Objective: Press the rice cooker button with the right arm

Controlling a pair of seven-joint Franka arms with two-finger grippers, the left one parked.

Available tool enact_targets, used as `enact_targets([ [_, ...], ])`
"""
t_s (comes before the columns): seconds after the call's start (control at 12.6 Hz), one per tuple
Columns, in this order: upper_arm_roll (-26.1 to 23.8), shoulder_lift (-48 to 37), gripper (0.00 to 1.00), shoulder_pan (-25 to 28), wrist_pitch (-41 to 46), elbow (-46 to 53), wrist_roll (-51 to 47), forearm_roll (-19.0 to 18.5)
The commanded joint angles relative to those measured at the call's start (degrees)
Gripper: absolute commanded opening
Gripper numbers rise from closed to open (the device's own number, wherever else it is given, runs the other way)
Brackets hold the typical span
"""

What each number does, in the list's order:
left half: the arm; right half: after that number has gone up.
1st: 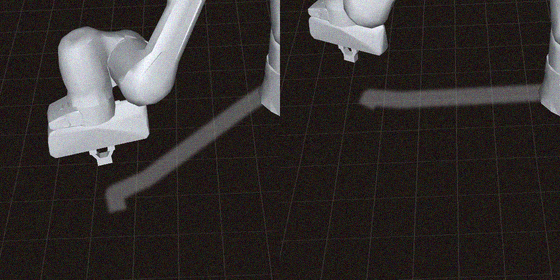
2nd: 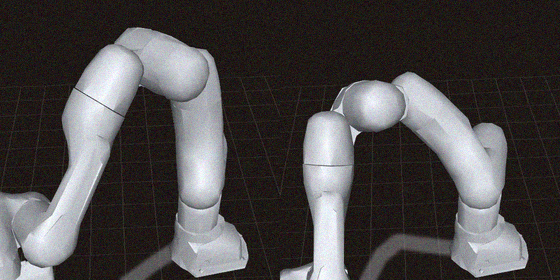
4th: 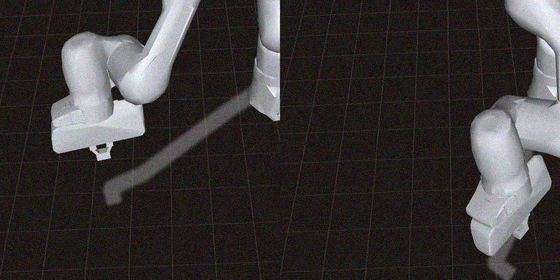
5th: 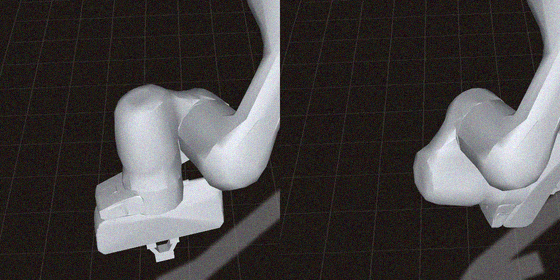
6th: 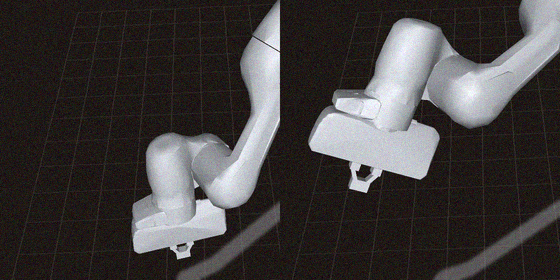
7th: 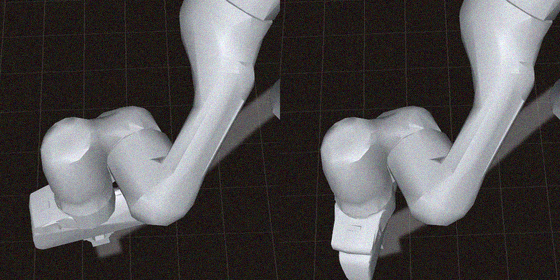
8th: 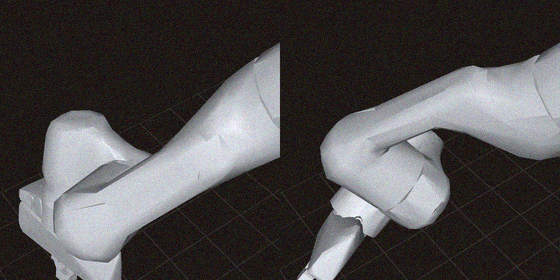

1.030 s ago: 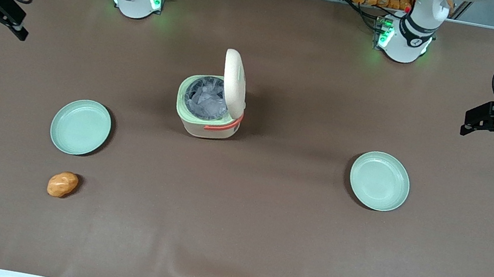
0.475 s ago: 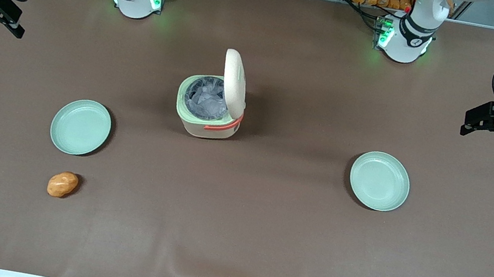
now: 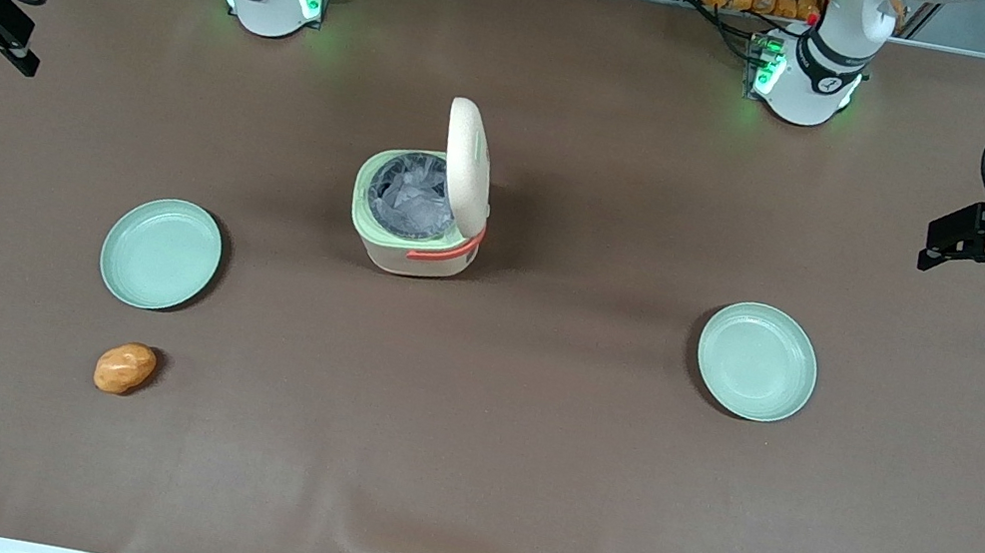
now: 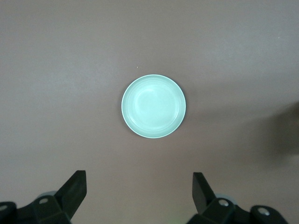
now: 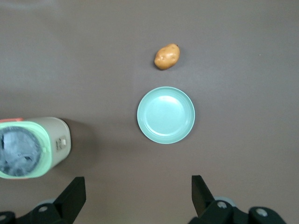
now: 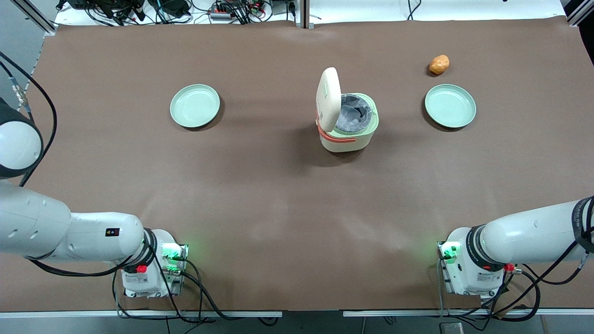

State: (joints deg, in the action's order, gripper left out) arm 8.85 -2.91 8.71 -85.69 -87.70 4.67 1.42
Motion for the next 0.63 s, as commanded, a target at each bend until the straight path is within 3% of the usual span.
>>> enact_targets([
  [0.0, 2.04, -0.51, 1.00, 0.69, 0.08, -2.21, 1.92, -0.81],
  [0.55, 2.66, -0.78, 1.00, 1.04, 1.57, -3.36, 1.93, -0.72],
])
